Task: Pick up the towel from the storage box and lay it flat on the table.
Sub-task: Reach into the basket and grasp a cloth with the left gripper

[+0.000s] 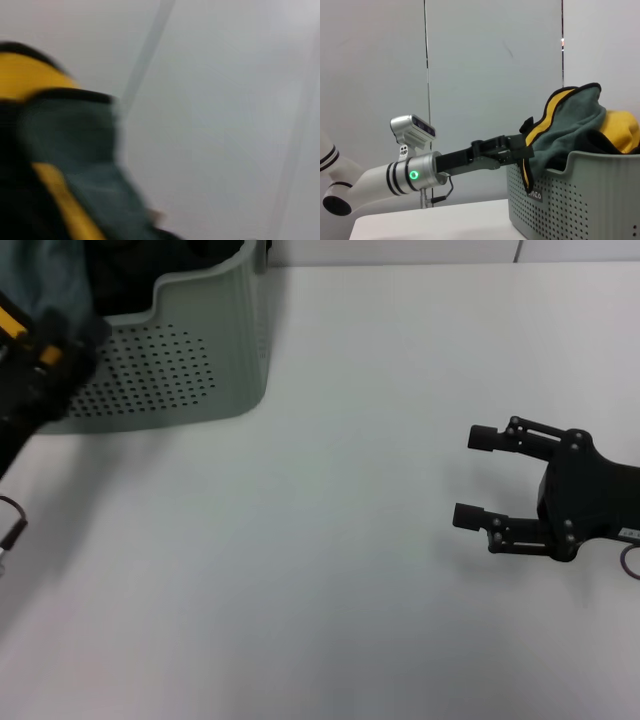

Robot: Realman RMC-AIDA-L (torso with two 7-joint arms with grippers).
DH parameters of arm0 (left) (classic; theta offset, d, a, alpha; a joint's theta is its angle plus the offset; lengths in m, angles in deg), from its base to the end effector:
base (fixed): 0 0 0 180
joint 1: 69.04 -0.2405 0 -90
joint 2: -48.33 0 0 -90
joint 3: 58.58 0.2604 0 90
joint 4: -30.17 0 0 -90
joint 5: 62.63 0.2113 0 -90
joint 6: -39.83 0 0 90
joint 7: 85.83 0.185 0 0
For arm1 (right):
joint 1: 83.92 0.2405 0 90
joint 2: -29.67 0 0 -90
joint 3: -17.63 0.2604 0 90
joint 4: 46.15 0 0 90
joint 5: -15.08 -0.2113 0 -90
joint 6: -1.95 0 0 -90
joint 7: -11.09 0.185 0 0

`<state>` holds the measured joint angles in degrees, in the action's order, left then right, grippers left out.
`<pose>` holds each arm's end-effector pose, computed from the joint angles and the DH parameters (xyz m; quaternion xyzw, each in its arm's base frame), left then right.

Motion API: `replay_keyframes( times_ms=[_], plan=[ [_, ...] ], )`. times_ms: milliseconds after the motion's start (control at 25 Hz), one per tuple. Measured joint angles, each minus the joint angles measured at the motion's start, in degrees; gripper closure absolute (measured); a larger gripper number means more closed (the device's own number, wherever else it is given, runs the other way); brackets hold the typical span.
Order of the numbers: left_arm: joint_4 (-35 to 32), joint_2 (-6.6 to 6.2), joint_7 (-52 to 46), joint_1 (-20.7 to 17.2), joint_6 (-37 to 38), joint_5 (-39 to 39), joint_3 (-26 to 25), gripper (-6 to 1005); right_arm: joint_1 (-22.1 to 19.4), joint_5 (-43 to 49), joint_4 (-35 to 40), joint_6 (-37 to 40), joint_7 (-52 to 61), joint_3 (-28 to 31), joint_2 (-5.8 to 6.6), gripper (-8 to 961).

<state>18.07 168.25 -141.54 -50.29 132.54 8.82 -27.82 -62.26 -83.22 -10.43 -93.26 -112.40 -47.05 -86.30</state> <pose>-0.2996 0.3147 0.0148 -0.6981 -0.2869 -0.5263 0.3914 0.2191 0.3024 -0.0321 -0.9235 0.0291 0.3613 0.1258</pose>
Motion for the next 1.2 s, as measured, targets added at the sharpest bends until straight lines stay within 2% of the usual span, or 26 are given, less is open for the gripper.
replay_keyframes(
  times_ms=[120, 360, 760, 1000, 1200],
  plan=[
    [0.33, 0.12, 0.74, -0.04, -3.99, -2.9, -0.17, 233, 0.57, -0.03, -1.36, 0.15, -0.07, 0.02, 0.04, 141],
    [0.64, 0.17, 2.87, -1.75, -4.55, -4.24, -0.26, 254, 0.73, -0.05, -1.57, 0.32, -0.1, 0.06, 0.15, 142],
    [1.15, 0.23, 5.37, -5.1, 2.29, -3.9, 0.16, 290, 1.45, 0.27, -1.61, 0.93, -0.17, 0.05, 0.27, 142],
    [4.27, 0.35, 9.33, -2.52, -5.07, -4.71, -0.22, 312, 1.46, 0.33, -1.62, 1.15, -0.11, -0.27, 0.13, 141],
    [5.65, 0.41, 11.47, -0.62, -7.03, -6.5, -0.28, 330, 0.94, 0.19, -1.62, 0.98, 0.05, -0.42, 0.13, 141]
  ],
)
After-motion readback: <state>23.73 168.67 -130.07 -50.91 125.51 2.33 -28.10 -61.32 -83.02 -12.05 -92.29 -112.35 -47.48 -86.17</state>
